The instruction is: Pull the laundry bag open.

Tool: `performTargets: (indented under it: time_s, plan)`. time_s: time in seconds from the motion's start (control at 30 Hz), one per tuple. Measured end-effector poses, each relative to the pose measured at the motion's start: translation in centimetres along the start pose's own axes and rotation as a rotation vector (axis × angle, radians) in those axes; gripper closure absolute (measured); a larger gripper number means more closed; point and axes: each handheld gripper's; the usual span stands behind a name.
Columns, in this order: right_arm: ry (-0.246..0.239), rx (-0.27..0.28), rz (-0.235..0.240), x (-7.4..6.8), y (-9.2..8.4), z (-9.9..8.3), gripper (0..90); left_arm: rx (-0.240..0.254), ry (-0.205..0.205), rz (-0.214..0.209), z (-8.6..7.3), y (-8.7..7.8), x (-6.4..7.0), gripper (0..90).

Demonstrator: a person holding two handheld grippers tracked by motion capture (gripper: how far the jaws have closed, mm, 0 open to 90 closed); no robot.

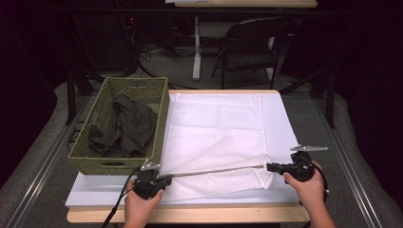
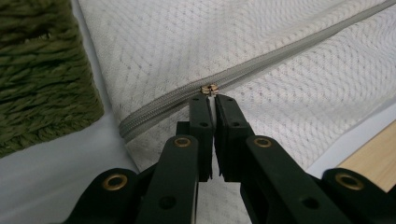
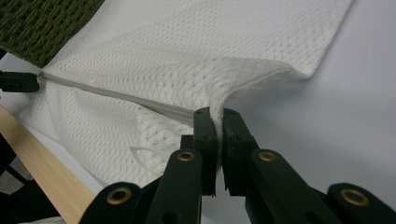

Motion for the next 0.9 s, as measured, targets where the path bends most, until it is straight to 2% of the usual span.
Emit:
performTargets:
  time_s: [0.1, 0.17, 0.23, 0.43, 0.53, 0.63, 0.77, 0.9]
  plan:
    - [0.001, 0.002, 0.003, 0.0, 0.0, 0.0, 86.0, -0.003, 0.001, -0.009, -0.1, -0.3, -0.2, 86.7]
    - [-0.007, 0.001, -0.008, 0.0, 0.0, 0.0, 86.0, 0.003, 0.014, 0.023, -0.2, -0.4, -0.3, 86.7]
    - [0.001, 0.003, -0.007, 0.1, -0.2, 0.0, 86.0, 0.008, 0.000, 0.021, -0.3, -0.6, -0.6, 86.8]
    - [0.019, 0.010, -0.017, 0.6, -0.4, -0.3, 86.0, 0.015, -0.006, 0.049, -0.9, -1.3, -1.5, 86.7]
    - [0.020, 0.005, -0.019, 0.6, -0.5, -0.3, 86.0, 0.019, -0.020, 0.040, -1.1, -1.6, -1.9, 86.7]
    - [0.022, 0.002, -0.019, 0.6, -0.3, -0.5, 86.0, 0.027, -0.002, 0.046, -1.2, -1.6, -1.9, 86.7]
    - [0.019, 0.003, -0.043, 0.4, -0.1, -0.9, 85.4, 0.052, 0.053, 0.059, -1.4, -1.3, -1.6, 86.5]
    - [0.044, 0.017, -0.051, 0.3, -0.3, -1.5, 83.9, 0.053, 0.055, 0.044, -1.4, -1.2, -1.6, 86.5]
Point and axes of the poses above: each handheld gripper's, and its own axes: y roughly forward along the jaws, z roughly out of its top, x roughly to its right, and after that the axes turned 12 degrees about -y, right-handed
